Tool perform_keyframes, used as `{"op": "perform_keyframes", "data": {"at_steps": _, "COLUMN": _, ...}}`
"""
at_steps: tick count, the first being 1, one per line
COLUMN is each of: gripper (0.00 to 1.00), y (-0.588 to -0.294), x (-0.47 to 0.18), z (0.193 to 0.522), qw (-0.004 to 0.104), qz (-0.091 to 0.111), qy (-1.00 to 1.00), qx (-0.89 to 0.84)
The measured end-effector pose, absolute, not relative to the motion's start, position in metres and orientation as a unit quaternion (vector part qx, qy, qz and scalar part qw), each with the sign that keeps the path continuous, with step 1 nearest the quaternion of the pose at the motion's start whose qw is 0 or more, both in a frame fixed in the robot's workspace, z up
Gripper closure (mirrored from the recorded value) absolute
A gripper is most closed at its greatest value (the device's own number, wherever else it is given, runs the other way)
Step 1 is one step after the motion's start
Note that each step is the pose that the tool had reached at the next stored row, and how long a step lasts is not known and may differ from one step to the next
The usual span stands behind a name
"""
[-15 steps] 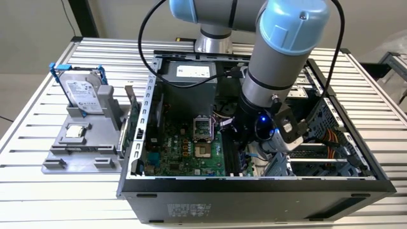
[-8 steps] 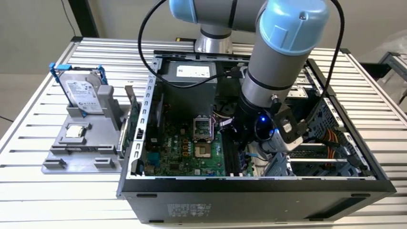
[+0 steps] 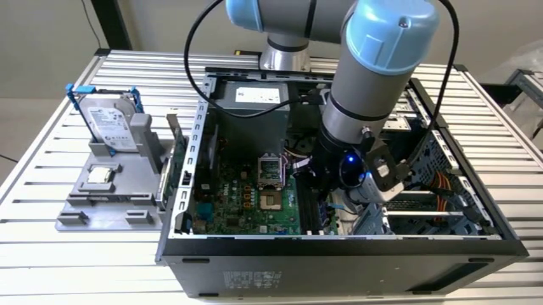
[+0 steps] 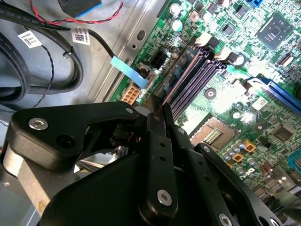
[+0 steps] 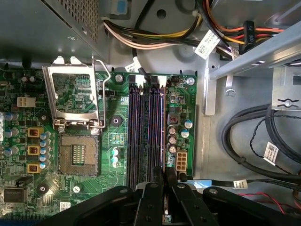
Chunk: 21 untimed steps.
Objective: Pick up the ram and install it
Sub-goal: 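Insert the ram into the slot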
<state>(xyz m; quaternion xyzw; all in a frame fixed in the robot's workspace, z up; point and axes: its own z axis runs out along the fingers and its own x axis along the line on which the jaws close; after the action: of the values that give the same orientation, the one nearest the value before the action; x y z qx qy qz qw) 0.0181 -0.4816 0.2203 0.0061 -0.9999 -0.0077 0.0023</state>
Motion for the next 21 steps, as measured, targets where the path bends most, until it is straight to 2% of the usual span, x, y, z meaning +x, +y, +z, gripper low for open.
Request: {"op": "perform_keyframes", "data": {"at_steps": 21, "gripper": 1.00, "y": -0.4807, "x": 0.0175, "z": 0.2169, "qw": 0.004, "qz": -0.001, "qy": -1.000, "qx": 0.006}}
